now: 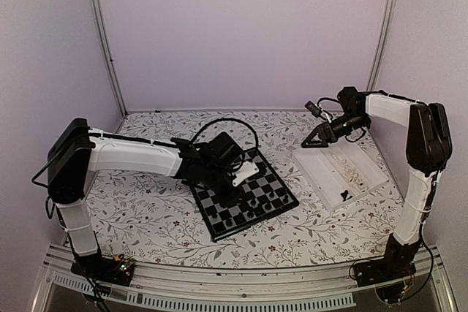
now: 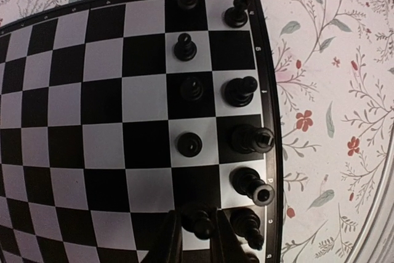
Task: Set up the chess pieces on the board
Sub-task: Place the chess piece on the chessboard.
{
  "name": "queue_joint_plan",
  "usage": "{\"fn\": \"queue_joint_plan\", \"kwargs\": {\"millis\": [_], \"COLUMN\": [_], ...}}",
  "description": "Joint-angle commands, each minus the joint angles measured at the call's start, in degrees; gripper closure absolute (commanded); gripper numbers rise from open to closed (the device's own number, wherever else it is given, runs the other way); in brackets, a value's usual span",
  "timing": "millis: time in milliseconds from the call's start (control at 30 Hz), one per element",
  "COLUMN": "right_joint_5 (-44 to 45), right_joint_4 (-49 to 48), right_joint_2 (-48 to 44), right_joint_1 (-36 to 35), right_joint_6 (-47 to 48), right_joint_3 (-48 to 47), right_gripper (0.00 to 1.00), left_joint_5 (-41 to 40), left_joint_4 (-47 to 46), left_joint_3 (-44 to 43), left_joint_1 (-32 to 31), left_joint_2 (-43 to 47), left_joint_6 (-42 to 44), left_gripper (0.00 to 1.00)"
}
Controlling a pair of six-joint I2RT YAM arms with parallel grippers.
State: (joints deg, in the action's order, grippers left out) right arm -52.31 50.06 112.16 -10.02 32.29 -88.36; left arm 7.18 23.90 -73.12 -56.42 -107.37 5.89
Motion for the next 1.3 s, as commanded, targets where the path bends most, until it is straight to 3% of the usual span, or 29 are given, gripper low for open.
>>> {"fn": "queue_joint_plan", "kwargs": {"millis": [0,1033,1267], "right_joint_5": [0.33,0.81,0.81], "right_joint_4": [-0.84,0.11,0.21], "right_joint_2": [-2.58,-2.83,-2.65], "right_joint_1": [0.09,0.09,0.1], "right_joint_6": [0.14,1.45,1.63], "right_joint_3": [0.56,0.93,0.81], "right_gripper": [0.01,0.01,0.01], "left_joint_5": [1.65,3.54,3.82], "left_joint_4": [2.07,1.94,2.03], "left_joint_3": [0.83,-2.81,-2.72], "left_joint_1": [0.95,1.66,1.67], "left_joint_2": [-0.5,-7.12,-7.32], "left_joint_6": [-0.16,-0.36,-0.36], "left_gripper": [0.89,0.85,0.77]}}
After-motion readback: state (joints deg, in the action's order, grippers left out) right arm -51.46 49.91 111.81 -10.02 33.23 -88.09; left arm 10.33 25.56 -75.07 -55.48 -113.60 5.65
